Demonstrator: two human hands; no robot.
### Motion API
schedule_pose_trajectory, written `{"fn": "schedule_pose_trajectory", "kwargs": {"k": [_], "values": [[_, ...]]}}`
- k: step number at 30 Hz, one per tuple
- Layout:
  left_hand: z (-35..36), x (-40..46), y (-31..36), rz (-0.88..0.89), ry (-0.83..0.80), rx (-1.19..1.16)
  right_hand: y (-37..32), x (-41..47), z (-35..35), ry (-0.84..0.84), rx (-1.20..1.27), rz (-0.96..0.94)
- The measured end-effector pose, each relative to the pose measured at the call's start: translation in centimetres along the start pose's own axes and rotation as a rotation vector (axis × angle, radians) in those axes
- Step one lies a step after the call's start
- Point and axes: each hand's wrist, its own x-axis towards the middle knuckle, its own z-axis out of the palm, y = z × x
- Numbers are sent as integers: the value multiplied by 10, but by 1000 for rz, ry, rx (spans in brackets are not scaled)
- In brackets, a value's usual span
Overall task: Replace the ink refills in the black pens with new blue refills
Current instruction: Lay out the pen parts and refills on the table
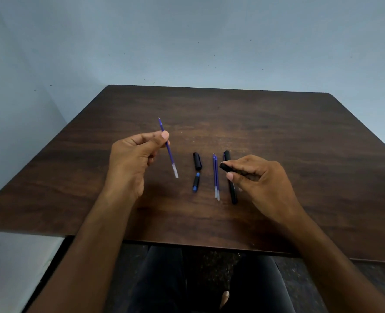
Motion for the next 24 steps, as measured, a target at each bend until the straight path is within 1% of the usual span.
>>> {"fn": "schedule_pose_trajectory", "kwargs": {"k": [3,6,10,17,24], "values": [[-10,6,1,-22,-28,282,-1,2,3,2,-23,-2],[-11,11,-3,-83,1,583,-3,3,7,11,-23,27],[-7,16,-13,-96,40,782,-5,3,9,8,-14,54],[-4,25,-19,-99,81,935,-6,4,7,44,-16,100],[-2,27,-20,-109,83,937,-3,6,10,45,3,132]]}}
